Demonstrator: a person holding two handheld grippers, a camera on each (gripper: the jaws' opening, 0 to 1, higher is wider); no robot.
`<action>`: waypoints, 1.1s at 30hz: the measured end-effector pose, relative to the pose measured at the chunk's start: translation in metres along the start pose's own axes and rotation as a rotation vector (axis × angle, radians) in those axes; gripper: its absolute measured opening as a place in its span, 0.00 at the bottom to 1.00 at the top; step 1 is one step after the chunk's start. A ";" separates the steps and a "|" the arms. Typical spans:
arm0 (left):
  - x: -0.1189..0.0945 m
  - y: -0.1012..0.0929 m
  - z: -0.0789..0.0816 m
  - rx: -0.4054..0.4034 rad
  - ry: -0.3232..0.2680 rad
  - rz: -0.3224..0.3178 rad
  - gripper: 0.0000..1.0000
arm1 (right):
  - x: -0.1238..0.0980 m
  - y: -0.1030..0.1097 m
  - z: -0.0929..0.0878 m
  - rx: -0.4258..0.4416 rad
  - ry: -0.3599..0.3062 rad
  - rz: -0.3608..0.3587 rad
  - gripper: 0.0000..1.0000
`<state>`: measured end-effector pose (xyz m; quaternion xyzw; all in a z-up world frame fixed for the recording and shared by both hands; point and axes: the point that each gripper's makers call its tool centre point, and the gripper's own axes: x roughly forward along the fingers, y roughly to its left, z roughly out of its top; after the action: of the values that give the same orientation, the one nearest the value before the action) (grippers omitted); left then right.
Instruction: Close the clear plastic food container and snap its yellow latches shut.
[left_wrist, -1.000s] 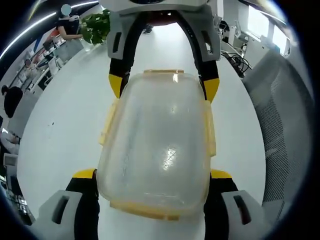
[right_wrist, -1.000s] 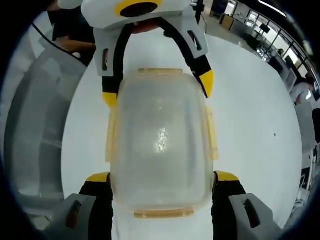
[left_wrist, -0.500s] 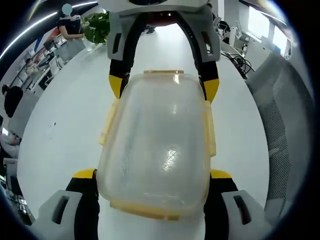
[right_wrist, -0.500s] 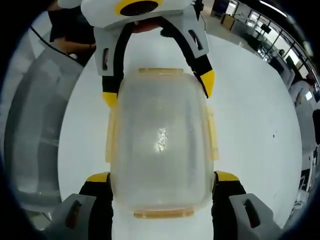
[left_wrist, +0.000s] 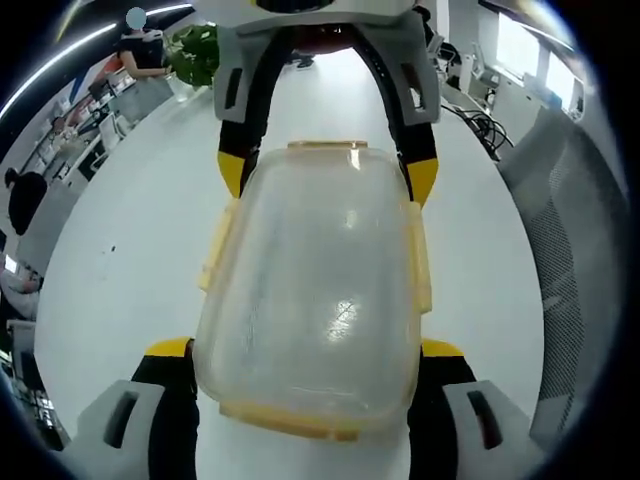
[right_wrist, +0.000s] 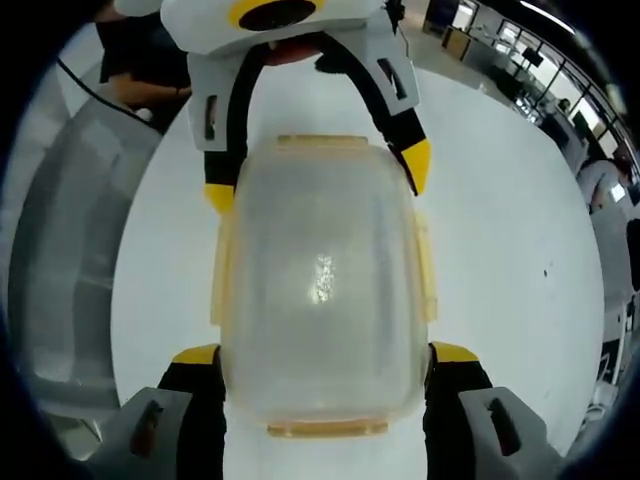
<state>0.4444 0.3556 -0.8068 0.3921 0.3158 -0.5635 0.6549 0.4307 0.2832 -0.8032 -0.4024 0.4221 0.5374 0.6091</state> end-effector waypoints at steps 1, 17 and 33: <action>0.000 0.000 0.000 -0.001 -0.001 0.000 0.88 | 0.000 -0.001 0.000 0.000 0.001 0.000 0.82; -0.001 0.001 0.000 0.005 0.004 0.004 0.88 | -0.001 -0.001 0.001 0.009 -0.006 -0.002 0.83; -0.013 0.003 -0.006 -0.109 -0.012 0.061 0.93 | -0.008 0.005 -0.018 0.137 -0.051 -0.095 0.96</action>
<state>0.4453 0.3670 -0.7982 0.3621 0.3301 -0.5277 0.6939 0.4237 0.2639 -0.8018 -0.3654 0.4227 0.4880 0.6706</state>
